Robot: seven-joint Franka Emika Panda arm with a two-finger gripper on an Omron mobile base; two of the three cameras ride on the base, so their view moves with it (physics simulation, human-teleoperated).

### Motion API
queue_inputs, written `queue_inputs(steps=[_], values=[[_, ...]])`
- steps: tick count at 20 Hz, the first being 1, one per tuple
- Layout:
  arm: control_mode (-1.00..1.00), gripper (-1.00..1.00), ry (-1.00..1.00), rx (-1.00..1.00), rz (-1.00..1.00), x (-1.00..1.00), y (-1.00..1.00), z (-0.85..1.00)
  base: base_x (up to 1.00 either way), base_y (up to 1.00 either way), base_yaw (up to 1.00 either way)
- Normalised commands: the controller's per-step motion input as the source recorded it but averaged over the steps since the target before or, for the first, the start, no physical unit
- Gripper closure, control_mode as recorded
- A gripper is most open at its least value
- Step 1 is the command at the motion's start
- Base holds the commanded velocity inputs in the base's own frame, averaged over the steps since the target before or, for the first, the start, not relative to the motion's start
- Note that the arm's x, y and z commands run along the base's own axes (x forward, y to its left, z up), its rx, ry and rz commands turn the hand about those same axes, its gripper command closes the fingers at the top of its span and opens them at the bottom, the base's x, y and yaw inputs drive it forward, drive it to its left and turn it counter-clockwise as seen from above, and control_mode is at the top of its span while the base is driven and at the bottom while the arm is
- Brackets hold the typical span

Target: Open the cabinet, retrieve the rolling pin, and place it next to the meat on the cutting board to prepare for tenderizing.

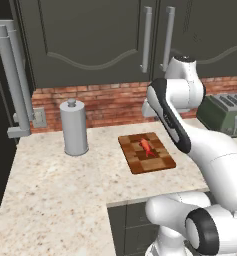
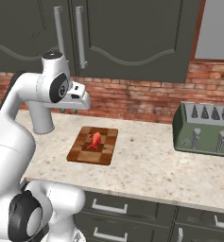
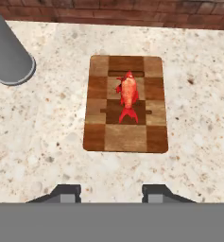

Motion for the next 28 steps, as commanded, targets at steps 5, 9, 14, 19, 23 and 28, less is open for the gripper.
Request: queue_inputs(steps=[5, 9, 14, 19, 23, 28], values=[[-1.0, -1.0, -0.04, 0.0, 0.0, -0.14, -0.01, 0.0, 0.0, 0.0, 0.0], [-1.0, -1.0, -0.4, 0.05, 0.0, -0.72, 0.0, 0.22, 0.0, 0.0, 0.0], [-1.0, -1.0, -0.51, 0.02, 0.0, -0.76, 0.0, 0.56, 0.0, 0.0, 0.0], [-1.0, -1.0, -0.54, 0.0, 0.0, -0.53, -0.01, 0.8, 0.0, 0.0, 0.0], [-1.0, -1.0, -0.43, 0.02, 0.0, -0.13, -0.04, 0.8, 0.0, 0.0, 0.0], [-1.0, -1.0, -0.37, 0.05, 0.0, -0.03, -0.12, 0.82, 0.0, 0.0, 0.0]])
